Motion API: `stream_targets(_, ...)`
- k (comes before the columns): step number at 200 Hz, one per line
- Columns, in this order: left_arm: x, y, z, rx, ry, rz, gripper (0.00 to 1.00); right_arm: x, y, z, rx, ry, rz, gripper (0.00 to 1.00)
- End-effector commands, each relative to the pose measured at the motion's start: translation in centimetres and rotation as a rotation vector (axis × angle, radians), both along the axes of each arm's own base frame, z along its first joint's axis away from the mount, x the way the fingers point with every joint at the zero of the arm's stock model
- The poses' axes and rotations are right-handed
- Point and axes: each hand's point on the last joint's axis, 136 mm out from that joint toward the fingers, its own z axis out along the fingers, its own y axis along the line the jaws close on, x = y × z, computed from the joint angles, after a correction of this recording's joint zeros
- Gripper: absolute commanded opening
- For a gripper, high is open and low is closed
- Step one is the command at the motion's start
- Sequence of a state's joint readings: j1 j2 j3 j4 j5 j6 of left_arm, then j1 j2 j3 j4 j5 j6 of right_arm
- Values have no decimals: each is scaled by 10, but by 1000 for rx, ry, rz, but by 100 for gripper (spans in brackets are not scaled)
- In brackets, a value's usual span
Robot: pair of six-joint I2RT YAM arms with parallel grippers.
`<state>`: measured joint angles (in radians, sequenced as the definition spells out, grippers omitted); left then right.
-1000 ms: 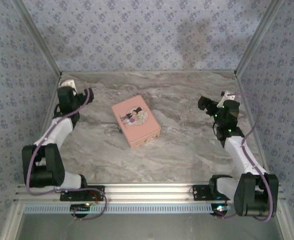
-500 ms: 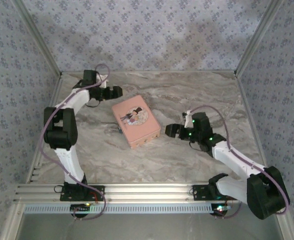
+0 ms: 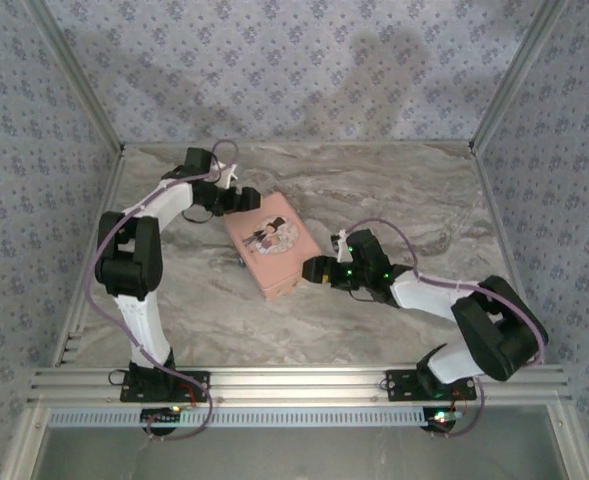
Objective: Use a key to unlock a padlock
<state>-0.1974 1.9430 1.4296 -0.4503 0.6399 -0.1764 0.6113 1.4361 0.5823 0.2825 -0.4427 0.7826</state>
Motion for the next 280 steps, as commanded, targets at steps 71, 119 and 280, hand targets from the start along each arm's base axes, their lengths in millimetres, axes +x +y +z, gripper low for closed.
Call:
stream_targets(71,-80,-9,-2,-55,6,89,87,87,9,36,44,-57,-68,68)
stream_targets(119,-99,-35,-11,-53,9,128,87,122,7,34,-6,-48,-51,65)
stream_targets(280,-105,22,6,155,-120,428,93,126,-104,33,-430,-74,-242,78)
